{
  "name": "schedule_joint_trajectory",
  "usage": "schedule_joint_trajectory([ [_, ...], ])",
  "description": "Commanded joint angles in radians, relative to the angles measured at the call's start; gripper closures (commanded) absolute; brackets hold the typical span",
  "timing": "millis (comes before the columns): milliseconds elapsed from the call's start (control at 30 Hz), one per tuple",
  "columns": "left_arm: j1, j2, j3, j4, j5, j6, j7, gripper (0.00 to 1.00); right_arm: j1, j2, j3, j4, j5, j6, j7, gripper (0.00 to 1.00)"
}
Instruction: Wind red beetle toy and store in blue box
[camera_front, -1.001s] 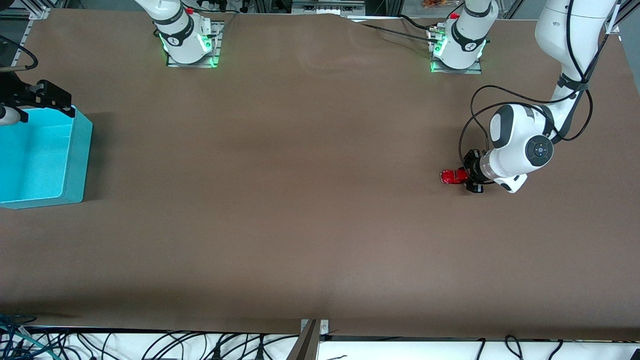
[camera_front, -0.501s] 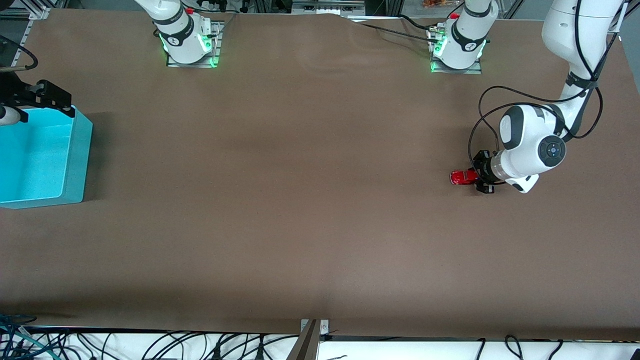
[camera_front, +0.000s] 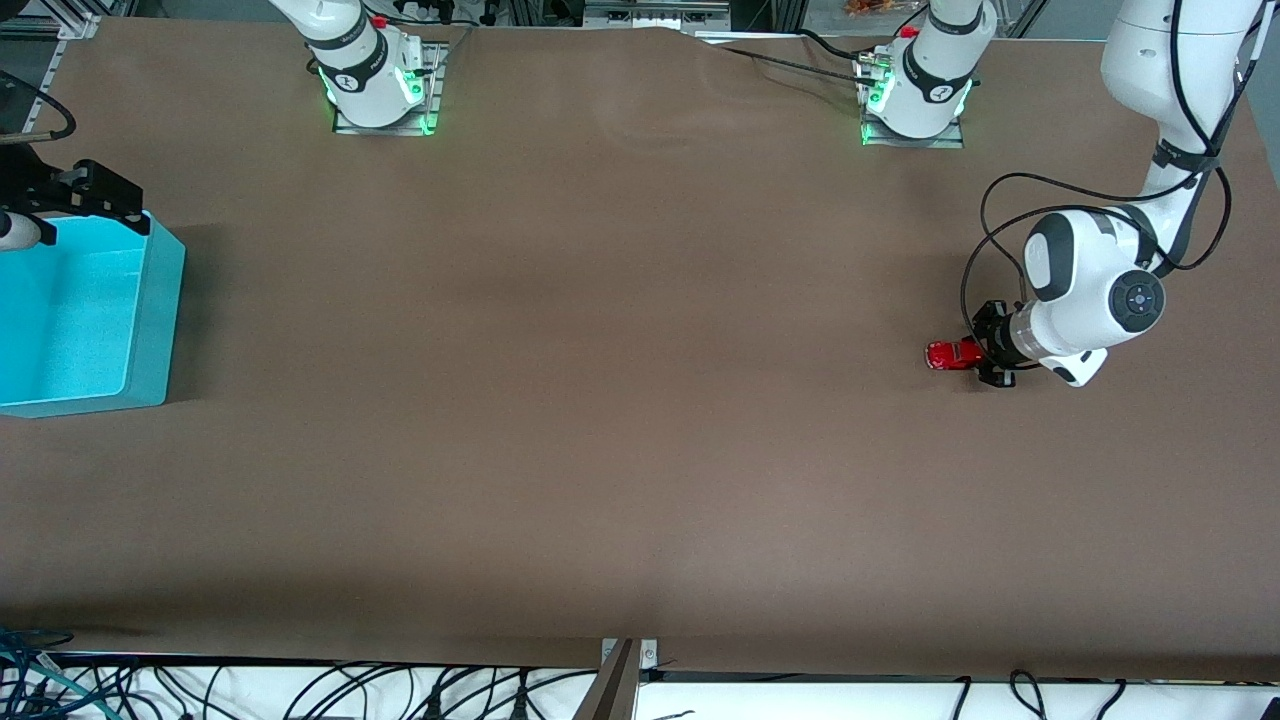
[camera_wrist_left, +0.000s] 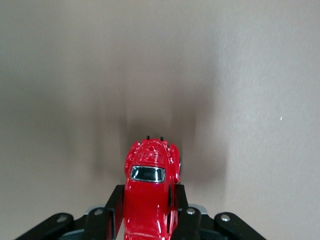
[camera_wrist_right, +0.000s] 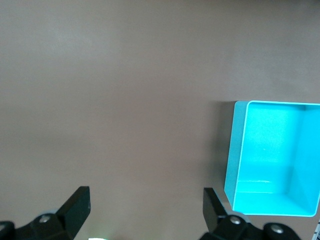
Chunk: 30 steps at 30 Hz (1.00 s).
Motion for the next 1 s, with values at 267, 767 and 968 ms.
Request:
schedule_joint_trajectory([
  [267,0.001,0.052,0.067,0.02,0.009,0.023,0.119,1.0,-0.004,0.009,-0.001,0.026,0.004,-0.014,-0.017,0.0],
  [767,0.001,0.05,0.091,0.033,0.021,0.017,0.135,1.0,-0.004,0.009,-0.001,0.026,0.004,-0.014,-0.017,0.0],
  [968,0.001,0.049,0.093,0.047,0.021,0.016,0.132,1.0,-0.004,0.009,-0.001,0.026,0.004,-0.014,-0.017,0.0],
])
